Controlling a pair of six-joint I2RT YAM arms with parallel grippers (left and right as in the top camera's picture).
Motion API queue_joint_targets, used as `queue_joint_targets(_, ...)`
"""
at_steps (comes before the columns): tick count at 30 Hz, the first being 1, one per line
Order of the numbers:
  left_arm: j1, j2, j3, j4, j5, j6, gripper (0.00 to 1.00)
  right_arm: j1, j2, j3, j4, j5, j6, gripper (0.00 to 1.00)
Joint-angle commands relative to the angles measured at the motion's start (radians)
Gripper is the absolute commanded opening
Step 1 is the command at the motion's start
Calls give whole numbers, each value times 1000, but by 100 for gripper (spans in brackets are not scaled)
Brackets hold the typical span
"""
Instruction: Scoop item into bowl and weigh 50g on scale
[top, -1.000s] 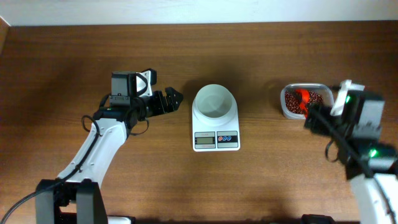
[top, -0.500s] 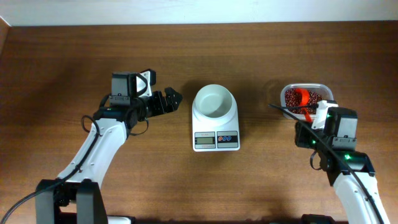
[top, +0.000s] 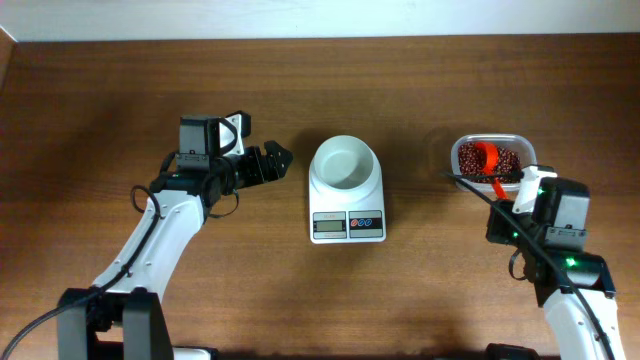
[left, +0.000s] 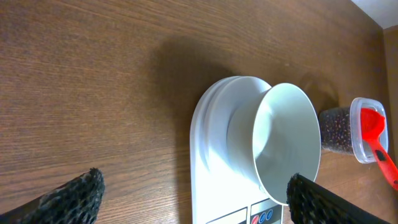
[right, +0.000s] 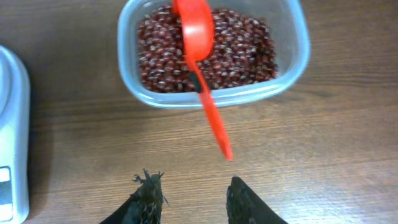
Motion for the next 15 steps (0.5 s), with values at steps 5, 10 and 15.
queue_joint_targets(5, 1, -13, 10, 0, -8, 16, 97, -134, 79, -154, 289, -146, -51, 34)
queue_joint_targets(10, 1, -13, 10, -1, -8, 16, 97, -170, 182, -189, 457, -286, -124, 35)
queue_joint_targets(15, 1, -13, 10, 3, -8, 16, 98, -170, 257, -189, 521, -343, -143, 13)
